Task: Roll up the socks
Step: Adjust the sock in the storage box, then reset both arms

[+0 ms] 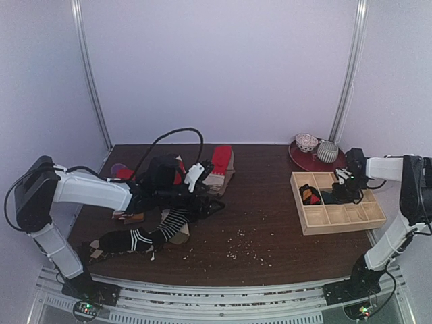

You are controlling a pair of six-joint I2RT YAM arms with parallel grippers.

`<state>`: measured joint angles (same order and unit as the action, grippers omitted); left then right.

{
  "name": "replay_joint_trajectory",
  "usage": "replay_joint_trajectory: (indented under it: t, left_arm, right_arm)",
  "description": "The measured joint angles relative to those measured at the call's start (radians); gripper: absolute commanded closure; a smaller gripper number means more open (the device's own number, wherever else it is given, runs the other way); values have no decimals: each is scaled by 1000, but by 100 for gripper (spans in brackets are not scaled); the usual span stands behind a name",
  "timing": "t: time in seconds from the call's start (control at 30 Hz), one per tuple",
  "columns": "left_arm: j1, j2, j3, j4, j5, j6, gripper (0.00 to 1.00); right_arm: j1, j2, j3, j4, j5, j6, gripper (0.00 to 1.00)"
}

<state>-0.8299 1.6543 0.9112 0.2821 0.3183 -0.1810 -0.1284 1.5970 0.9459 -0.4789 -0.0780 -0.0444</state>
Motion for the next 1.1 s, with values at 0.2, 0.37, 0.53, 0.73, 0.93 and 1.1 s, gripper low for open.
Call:
replay_joint_trajectory:
  t: [0.2,0.37,0.53,0.73,0.93,1.1]
  left_arm:
    - [0,0,14,-22,-8,0,2]
    - [0,-3,21,-23,-32,-1,2]
    - [0,-44,13,-27,-82,-13,2]
    - [2,-147,0,-71,-219,-94,2]
    - [5,-163,13,-205,-420,-179,2]
    - [5,-176,5,-266,-502,-188,2]
  right_arm:
    - [0,-46,5,-14,-5,2,91]
    - [-1,-173,69,-18,-36,18,82]
    - [0,-331,59,49,-100,53,75]
    - [40,-469,-45,142,-173,105,73]
    - [91,-500,-79,171,-198,135,73]
    - [100,-519,-83,182,-200,153,1]
